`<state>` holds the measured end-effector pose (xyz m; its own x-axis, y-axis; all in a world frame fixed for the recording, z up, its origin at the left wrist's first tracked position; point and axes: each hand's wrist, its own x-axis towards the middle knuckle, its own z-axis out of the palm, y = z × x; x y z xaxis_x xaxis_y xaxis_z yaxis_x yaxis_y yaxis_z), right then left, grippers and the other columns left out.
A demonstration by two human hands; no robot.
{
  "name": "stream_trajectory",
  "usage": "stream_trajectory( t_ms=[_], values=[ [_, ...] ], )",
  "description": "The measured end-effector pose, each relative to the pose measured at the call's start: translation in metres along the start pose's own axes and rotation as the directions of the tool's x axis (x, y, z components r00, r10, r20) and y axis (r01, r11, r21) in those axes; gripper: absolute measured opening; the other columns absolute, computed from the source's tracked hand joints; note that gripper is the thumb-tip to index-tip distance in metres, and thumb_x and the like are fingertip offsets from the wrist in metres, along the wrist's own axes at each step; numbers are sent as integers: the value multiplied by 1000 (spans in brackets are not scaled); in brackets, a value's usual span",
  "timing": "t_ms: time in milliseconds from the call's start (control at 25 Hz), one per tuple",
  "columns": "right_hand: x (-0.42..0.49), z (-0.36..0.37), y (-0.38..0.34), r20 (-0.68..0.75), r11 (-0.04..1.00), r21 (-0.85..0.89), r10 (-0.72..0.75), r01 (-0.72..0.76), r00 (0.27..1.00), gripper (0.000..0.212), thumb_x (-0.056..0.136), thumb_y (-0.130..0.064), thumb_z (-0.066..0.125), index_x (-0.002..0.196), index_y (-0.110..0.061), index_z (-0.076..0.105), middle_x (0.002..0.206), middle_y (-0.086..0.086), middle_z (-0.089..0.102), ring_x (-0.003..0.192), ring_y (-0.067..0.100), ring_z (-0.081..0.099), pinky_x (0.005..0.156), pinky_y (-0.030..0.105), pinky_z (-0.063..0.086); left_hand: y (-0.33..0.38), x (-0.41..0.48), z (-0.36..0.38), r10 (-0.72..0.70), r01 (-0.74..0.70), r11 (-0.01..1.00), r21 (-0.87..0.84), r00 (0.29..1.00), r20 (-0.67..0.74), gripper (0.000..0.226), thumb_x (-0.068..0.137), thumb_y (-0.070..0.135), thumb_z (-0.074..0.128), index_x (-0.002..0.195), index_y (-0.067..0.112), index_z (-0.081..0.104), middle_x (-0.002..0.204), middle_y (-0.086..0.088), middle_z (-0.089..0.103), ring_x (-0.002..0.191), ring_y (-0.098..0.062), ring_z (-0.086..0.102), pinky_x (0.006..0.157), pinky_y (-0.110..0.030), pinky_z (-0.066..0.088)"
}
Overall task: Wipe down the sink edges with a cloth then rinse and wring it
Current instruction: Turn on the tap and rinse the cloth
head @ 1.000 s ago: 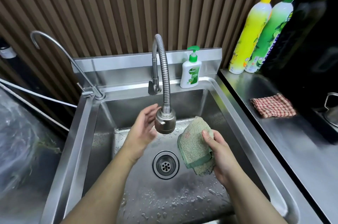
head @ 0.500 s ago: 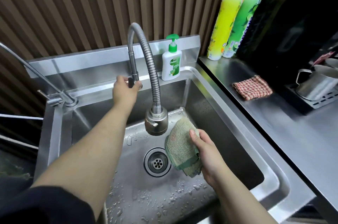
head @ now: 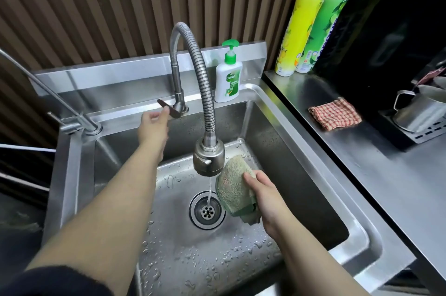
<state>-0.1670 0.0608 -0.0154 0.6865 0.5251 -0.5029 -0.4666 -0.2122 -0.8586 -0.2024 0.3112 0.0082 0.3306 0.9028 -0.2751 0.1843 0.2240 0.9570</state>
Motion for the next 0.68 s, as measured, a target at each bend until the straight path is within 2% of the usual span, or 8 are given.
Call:
stream_trajectory(
  t_ms=[40,120,240,320,400,480,560,680],
  values=[
    [3,2,0,32,1000,-29,3,-2,999,13,95,-27,50,85,-20,55,78,2,61,63,18,59,39,17,38,-11,-15,-7,-27,27,1000,7,999,29,17,92,37,50,87,21,48,78,-3,54,67,-17,51,62,-29,46],
    [11,8,0,126,993,-119,32,-17,992,12,96,-21,48,85,-18,53,74,1,59,56,10,56,40,14,38,-44,-45,-21,-169,167,986,26,976,137,17,96,33,44,85,20,48,83,-7,56,73,-21,54,65,-32,47],
    [20,19,1,277,986,-162,79,-35,957,7,95,-13,50,92,-14,56,73,2,63,57,10,60,47,18,43,-91,-86,-36,-348,335,937,94,892,288,23,97,38,38,97,22,54,102,-6,60,88,-18,57,80,-37,46],
    [24,23,3,320,986,-162,88,-37,943,7,93,-12,53,95,-14,59,76,2,66,66,14,62,60,26,47,-108,-104,-42,-397,409,911,44,845,359,38,96,49,31,104,23,58,109,-3,61,103,-19,56,91,-39,44],
    [26,24,6,344,986,-157,100,-48,934,7,91,-11,54,93,-14,59,74,0,67,65,14,62,61,28,48,-113,-116,-47,-408,477,877,-60,805,431,44,95,53,28,108,24,58,112,-6,63,109,-23,57,94,-40,44],
    [27,21,7,344,986,-155,119,-68,931,6,91,-10,54,91,-15,58,72,0,66,59,11,61,53,22,47,-112,-123,-50,-380,458,886,-69,803,459,39,93,49,38,112,21,56,112,-10,63,108,-25,58,94,-40,46],
    [28,14,6,314,986,-139,128,-88,941,8,92,-10,53,89,-16,56,73,0,64,58,10,60,49,20,45,-108,-127,-50,-344,407,911,-58,833,434,33,84,34,57,109,12,59,110,-13,66,103,-26,62,91,-39,49],
    [32,3,2,257,962,-272,105,-33,961,9,92,-8,52,96,-16,54,87,2,60,71,11,56,58,23,41,-98,-134,-44,-258,278,960,-1,892,371,19,82,14,65,99,6,62,101,-10,71,92,-24,67,80,-35,53]
  ],
)
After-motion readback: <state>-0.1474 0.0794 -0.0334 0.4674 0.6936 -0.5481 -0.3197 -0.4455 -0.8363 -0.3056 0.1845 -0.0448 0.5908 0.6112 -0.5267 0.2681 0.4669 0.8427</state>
